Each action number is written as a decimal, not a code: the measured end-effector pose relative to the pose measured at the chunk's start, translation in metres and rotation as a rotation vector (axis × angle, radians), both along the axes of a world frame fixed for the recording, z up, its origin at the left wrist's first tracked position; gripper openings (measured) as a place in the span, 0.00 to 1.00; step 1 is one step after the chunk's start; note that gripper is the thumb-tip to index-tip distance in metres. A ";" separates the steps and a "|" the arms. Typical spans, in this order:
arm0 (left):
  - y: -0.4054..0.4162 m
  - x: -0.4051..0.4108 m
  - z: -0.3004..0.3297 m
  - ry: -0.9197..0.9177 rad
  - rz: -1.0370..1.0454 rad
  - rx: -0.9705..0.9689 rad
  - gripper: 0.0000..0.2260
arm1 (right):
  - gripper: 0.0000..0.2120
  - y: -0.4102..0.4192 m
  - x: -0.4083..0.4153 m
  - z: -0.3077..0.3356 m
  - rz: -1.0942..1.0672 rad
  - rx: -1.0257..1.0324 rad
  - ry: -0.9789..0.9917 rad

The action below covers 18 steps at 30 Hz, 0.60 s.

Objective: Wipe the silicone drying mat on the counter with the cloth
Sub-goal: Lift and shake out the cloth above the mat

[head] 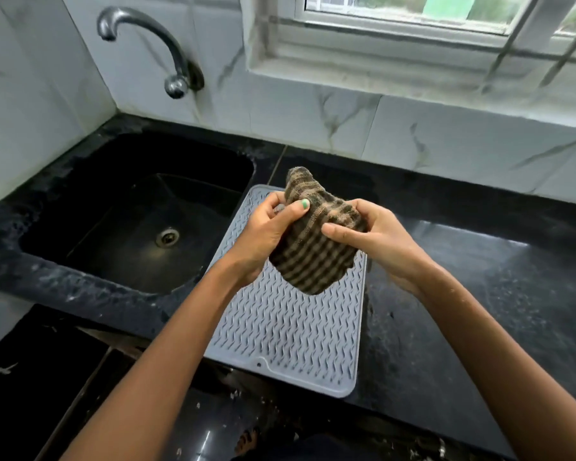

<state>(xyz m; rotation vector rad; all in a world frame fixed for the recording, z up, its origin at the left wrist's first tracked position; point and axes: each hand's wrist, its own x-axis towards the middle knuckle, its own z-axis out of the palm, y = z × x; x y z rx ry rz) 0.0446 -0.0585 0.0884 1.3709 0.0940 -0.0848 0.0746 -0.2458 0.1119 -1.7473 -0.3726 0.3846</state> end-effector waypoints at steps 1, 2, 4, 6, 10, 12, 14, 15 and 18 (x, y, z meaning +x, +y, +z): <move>0.003 0.002 0.005 -0.034 0.035 0.018 0.14 | 0.23 -0.001 0.002 0.004 -0.041 -0.016 -0.028; 0.005 0.003 0.011 -0.063 0.069 0.044 0.16 | 0.24 -0.001 0.005 0.009 -0.076 -0.031 -0.053; 0.010 0.004 0.020 -0.108 0.112 0.074 0.24 | 0.25 -0.004 0.009 0.019 -0.112 -0.057 -0.106; 0.012 0.005 0.026 -0.125 0.128 0.047 0.28 | 0.27 -0.007 0.012 0.029 -0.094 -0.092 -0.154; 0.013 0.007 0.042 -0.167 0.145 0.075 0.27 | 0.27 -0.009 0.018 0.041 -0.040 -0.151 -0.170; 0.015 0.007 0.049 -0.180 0.153 0.106 0.23 | 0.23 -0.012 0.021 0.046 -0.036 -0.150 -0.160; 0.018 0.006 0.053 -0.182 0.160 0.112 0.19 | 0.17 -0.014 0.022 0.049 -0.018 -0.151 -0.153; 0.020 0.006 0.055 -0.185 0.161 0.128 0.18 | 0.14 -0.015 0.023 0.050 -0.002 -0.153 -0.156; 0.021 0.006 0.059 -0.192 0.160 0.166 0.16 | 0.10 -0.015 0.026 0.053 -0.014 -0.053 -0.129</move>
